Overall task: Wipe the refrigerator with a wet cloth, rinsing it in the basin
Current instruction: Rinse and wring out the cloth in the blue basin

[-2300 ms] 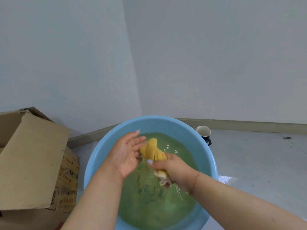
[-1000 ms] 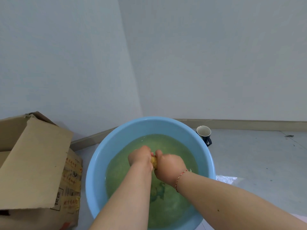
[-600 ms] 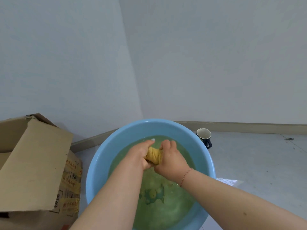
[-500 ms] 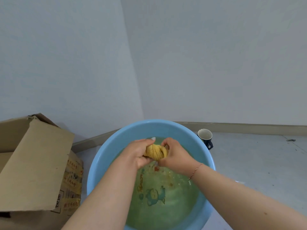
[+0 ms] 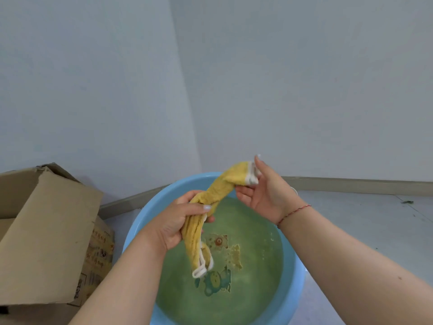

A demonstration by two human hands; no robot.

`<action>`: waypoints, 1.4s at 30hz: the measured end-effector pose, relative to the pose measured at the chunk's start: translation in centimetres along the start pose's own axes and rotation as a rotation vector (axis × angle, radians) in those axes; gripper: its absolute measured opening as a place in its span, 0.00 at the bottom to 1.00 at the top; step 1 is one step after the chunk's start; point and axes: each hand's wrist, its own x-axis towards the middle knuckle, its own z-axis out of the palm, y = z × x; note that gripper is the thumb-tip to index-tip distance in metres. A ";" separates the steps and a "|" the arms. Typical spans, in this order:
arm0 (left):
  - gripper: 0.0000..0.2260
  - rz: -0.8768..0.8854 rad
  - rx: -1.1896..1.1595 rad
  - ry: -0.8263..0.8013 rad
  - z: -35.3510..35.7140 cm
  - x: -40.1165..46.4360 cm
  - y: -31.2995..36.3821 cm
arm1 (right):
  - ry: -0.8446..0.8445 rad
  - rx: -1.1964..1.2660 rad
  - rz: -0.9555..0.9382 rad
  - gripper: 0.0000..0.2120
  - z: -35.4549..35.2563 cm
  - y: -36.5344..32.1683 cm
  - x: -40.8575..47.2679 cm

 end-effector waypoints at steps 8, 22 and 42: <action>0.20 0.003 -0.096 0.099 1.6 0.4 -0.3 | -0.116 -0.241 -0.068 0.19 0.8 1.8 -0.1; 0.18 0.130 -0.238 0.286 2.4 0.8 0.3 | -0.019 -0.067 -0.098 0.06 2.5 1.4 -0.3; 0.10 0.098 -0.268 0.444 3.8 -0.6 4.8 | 0.479 -0.639 -0.234 0.04 2.6 -3.7 -0.9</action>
